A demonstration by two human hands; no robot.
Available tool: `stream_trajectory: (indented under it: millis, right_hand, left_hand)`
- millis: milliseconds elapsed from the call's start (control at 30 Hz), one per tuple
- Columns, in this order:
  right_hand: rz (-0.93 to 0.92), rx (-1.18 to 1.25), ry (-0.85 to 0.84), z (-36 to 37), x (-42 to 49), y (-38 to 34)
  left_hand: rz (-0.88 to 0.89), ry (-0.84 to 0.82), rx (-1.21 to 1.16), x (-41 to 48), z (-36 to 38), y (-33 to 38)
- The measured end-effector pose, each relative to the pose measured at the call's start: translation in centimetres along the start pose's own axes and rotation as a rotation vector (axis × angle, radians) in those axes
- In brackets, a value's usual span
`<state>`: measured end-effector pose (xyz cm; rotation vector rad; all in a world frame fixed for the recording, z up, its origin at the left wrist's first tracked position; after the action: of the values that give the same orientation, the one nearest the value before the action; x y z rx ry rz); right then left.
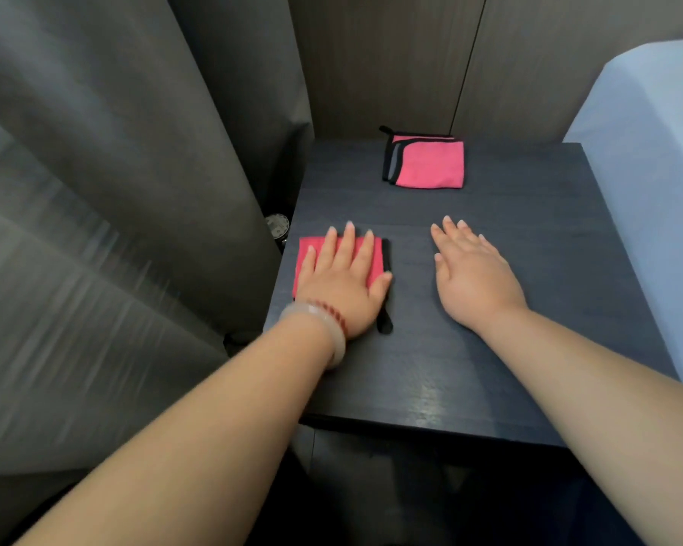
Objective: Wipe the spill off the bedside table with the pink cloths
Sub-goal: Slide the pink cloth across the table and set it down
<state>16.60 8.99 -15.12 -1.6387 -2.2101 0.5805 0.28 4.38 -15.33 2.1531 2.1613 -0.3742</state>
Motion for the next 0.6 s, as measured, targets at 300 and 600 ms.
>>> stream_trajectory:
  millis: [300, 600]
  right_hand:
    - [-0.006, -0.002, 0.012, -0.1, -0.1, -0.1]
    - [-0.011, -0.004, 0.031, 0.0, -0.2, 0.1]
  left_hand:
    - [-0.006, 0.136, -0.026, -1.5, -0.5, -0.2]
    - [-0.005, -0.086, -0.009, 8.8, -1.0, -1.9]
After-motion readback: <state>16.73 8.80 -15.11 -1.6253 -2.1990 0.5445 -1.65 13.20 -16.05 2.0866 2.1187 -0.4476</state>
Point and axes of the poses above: each hand's wrist, its own x-axis towards the middle knuckle, its own z-axis out of the palm, y = z × x, the point moved 10 cm from there along x, towards the middle knuckle, and after that the axes turned 14 degrees about x, right-handed, at the moved point
